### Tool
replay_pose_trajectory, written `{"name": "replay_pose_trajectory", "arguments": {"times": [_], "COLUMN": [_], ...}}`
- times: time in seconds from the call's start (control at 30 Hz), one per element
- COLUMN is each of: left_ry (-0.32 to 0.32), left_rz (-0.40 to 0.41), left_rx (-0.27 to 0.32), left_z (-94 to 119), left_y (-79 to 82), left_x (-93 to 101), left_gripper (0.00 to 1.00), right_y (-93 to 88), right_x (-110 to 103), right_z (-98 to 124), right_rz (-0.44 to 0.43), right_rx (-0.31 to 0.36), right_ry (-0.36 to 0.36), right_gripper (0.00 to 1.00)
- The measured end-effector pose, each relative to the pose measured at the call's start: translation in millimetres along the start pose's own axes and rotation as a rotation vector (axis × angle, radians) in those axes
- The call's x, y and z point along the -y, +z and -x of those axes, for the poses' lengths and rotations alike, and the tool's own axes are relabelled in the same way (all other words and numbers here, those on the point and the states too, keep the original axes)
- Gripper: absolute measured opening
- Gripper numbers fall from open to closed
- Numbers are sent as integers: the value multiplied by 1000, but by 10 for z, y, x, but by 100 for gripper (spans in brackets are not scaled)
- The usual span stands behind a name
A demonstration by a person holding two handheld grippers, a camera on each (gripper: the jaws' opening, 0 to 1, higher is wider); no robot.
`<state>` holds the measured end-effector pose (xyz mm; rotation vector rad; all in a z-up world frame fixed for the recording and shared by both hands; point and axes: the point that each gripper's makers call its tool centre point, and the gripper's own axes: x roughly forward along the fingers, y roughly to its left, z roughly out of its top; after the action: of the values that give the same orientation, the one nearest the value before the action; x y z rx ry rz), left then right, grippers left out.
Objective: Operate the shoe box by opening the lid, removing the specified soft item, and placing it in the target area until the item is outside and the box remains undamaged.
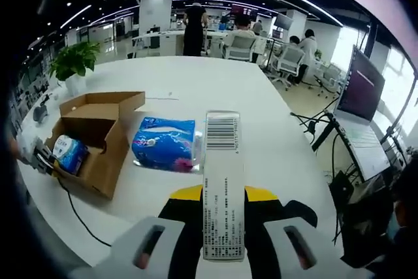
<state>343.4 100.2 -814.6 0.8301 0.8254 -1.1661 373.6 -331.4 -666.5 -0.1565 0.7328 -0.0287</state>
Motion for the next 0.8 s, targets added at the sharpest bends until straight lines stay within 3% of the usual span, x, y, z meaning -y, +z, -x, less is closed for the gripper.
{"name": "replay_pose_trajectory", "arguments": {"times": [0.3,0.63,0.8], "left_ry": [2,0,1], "left_rz": [3,5,5], "left_rx": [-1,-1,-1], "left_z": [-4,-11,-15], "left_y": [-1,0,3], "left_x": [-7,-3,-3], "left_gripper": [4,4,4], "right_y": [-64,-419,-552], "right_x": [76,-190,-215], "right_z": [-106,-417,-464], "right_rz": [-12,-18,-45], "right_rx": [6,-59,-90], "right_ry": [-23,67,79], "right_gripper": [18,18,18]}}
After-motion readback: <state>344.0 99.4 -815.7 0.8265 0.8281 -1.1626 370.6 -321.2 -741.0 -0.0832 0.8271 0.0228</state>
